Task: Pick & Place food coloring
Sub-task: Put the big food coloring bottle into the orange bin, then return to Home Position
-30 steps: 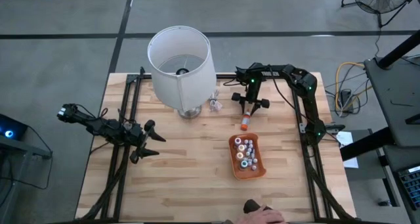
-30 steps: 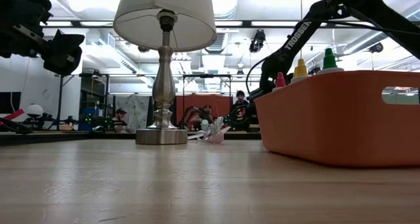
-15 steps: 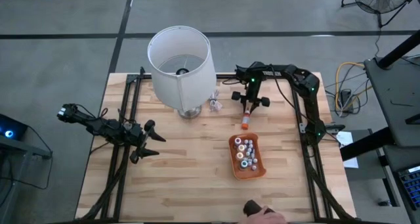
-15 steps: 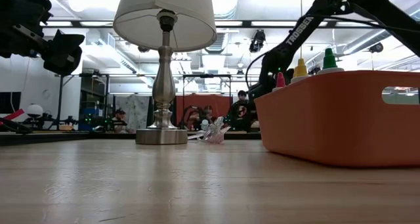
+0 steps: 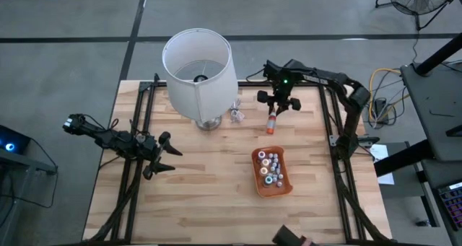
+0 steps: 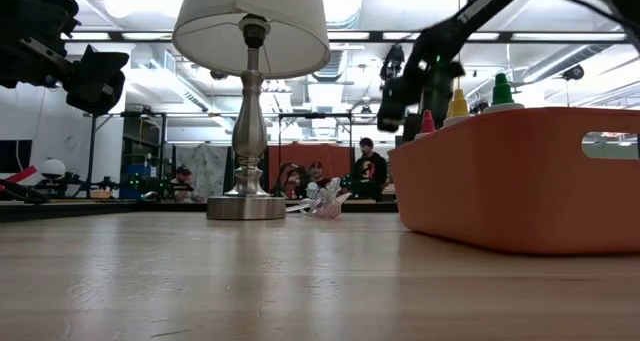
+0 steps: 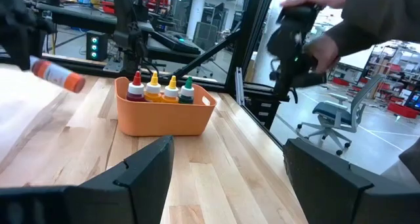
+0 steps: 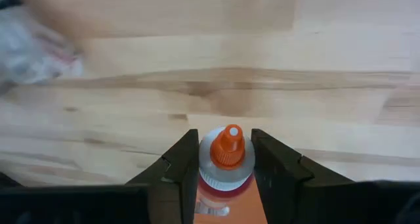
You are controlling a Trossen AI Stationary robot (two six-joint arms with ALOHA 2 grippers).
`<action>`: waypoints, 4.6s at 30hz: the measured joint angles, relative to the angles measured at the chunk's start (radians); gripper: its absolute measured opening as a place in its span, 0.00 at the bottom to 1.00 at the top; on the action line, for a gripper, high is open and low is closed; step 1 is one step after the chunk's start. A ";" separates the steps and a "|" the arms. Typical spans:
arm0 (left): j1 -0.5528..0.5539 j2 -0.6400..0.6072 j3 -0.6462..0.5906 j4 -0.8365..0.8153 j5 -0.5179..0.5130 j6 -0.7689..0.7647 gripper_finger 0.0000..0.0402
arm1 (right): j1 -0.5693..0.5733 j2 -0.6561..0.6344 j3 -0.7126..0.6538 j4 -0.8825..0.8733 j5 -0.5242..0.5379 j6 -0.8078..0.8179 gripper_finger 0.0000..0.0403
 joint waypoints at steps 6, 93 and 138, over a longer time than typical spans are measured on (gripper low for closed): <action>0.000 0.000 0.000 0.000 0.000 0.000 0.64 | 0.045 -0.145 0.000 -0.002 0.098 -0.003 0.27; 0.000 0.000 0.000 0.000 0.000 0.000 0.64 | 1.515 -0.241 -0.240 0.294 1.246 0.453 0.27; 0.000 0.000 0.000 0.000 0.000 0.000 0.64 | 1.516 -0.395 -0.294 0.471 1.273 0.127 0.60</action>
